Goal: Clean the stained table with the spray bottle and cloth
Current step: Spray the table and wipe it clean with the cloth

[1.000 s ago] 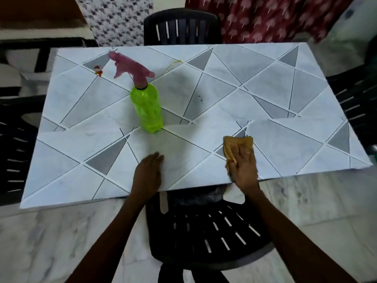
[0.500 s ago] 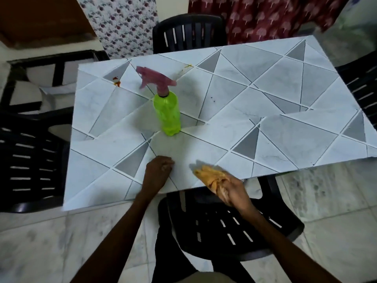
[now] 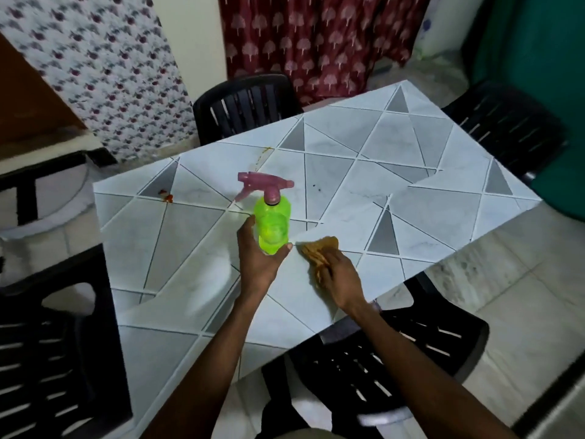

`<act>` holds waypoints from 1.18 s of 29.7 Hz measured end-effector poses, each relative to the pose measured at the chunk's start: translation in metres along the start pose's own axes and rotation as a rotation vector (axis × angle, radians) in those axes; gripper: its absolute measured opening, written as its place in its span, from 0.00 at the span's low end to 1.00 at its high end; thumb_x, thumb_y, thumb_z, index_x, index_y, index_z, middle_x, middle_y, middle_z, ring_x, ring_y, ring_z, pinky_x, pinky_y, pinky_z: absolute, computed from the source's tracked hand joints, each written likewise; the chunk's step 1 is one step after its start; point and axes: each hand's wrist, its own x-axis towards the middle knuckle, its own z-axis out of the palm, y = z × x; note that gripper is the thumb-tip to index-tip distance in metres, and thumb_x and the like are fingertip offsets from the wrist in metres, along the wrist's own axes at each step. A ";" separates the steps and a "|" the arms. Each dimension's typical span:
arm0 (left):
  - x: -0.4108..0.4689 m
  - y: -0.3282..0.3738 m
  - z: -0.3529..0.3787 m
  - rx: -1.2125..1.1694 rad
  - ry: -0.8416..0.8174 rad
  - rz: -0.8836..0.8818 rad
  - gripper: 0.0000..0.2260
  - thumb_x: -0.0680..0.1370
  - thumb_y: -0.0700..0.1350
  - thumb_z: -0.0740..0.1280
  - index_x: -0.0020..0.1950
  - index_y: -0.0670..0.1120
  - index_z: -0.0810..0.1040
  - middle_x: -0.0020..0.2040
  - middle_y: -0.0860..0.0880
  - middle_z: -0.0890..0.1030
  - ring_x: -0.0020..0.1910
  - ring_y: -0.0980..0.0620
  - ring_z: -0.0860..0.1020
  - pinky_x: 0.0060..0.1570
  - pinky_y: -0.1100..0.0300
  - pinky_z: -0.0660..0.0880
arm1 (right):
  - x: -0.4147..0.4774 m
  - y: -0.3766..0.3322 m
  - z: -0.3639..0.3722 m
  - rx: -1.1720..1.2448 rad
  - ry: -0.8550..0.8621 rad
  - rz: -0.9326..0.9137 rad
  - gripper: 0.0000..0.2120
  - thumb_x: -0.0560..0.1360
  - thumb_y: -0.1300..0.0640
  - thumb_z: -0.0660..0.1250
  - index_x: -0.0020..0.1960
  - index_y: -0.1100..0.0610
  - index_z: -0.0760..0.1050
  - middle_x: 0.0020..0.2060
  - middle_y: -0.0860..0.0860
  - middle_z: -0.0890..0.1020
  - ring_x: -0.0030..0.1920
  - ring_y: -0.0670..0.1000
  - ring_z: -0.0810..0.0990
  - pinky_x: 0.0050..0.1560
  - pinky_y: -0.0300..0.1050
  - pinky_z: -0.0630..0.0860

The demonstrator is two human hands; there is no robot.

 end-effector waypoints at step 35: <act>-0.001 0.105 0.161 -0.026 -0.229 -0.011 0.34 0.62 0.44 0.83 0.61 0.62 0.72 0.50 0.67 0.79 0.49 0.71 0.77 0.45 0.77 0.73 | 0.076 0.104 -0.191 0.484 0.007 0.129 0.17 0.78 0.44 0.67 0.65 0.47 0.79 0.65 0.48 0.79 0.63 0.38 0.75 0.73 0.55 0.67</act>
